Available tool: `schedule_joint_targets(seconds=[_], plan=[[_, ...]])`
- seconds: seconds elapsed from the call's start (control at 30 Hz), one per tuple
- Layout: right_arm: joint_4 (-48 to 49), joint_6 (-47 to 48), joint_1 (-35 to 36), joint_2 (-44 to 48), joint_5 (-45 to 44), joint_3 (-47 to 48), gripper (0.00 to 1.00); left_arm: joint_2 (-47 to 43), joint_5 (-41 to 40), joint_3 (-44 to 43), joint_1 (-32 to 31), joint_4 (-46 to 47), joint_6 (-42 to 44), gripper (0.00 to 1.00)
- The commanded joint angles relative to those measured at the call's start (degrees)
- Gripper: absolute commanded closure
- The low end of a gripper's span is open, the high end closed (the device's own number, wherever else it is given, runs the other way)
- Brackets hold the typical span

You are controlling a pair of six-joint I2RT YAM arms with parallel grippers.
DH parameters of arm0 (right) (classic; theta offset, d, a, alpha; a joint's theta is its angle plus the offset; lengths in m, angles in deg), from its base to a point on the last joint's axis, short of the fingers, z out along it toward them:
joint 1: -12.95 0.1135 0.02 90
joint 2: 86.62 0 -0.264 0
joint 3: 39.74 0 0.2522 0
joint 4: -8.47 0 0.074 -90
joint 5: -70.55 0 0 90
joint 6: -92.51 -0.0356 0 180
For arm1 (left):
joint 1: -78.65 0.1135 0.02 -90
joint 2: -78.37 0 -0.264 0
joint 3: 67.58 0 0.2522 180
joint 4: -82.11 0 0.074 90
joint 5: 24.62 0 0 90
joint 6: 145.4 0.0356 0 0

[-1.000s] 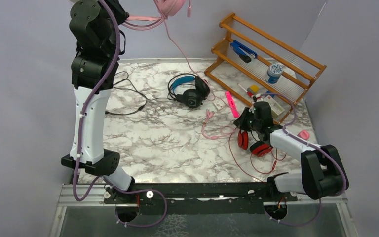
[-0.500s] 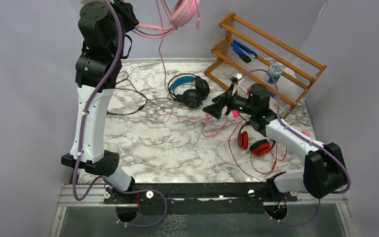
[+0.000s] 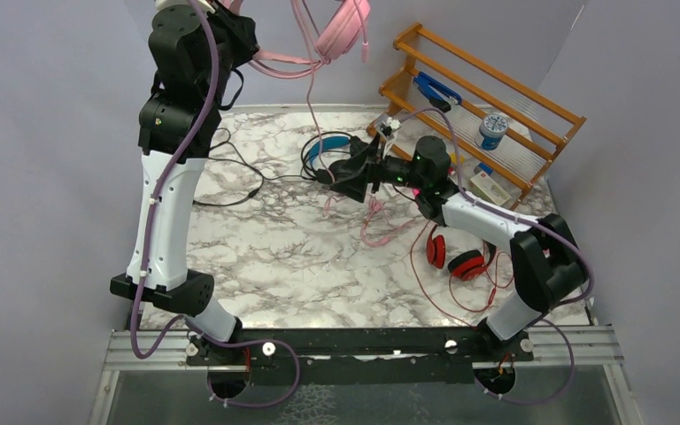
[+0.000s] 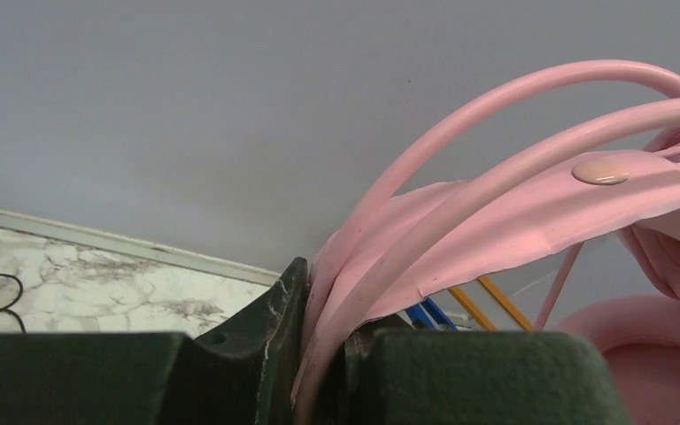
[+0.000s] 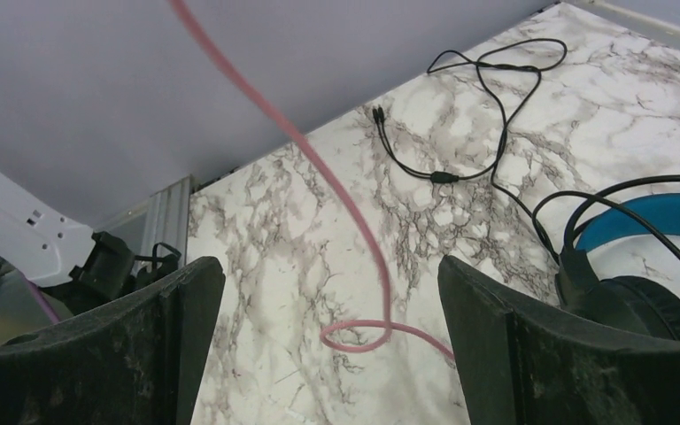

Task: Wrap the headphones
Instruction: Wrap the headphones cable around the headphones.

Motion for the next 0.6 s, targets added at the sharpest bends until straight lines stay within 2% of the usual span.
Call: schedule_joint_targets(seconds=[0.0, 0.4, 0.43, 0.5, 0.57], plan=[[7.45, -2.29, 0.57, -3.87, 0.59, 1.78, 0.05, -2.47, 4.09, -0.78, 0.21, 4.42, -4.28, 1.00], [11.95, -5.07, 4.74, -14.36, 1.04, 9.24, 0.08, -3.30, 8.03, 0.32, 0.21, 3.67, -6.16, 1.00], [12.91, -6.26, 5.05, -15.41, 1.66, 9.82, 0.12, -3.52, 8.40, 0.24, 0.21, 3.66, -6.36, 1.00], [15.58, -8.75, 5.32, -17.04, 1.83, 9.70, 0.27, -3.98, 8.93, 0.03, 0.21, 3.60, -6.77, 1.00], [18.04, -10.58, 5.30, -17.51, 0.20, 7.92, 0.46, -4.28, 9.61, -0.42, 0.21, 3.58, -7.04, 1.00]])
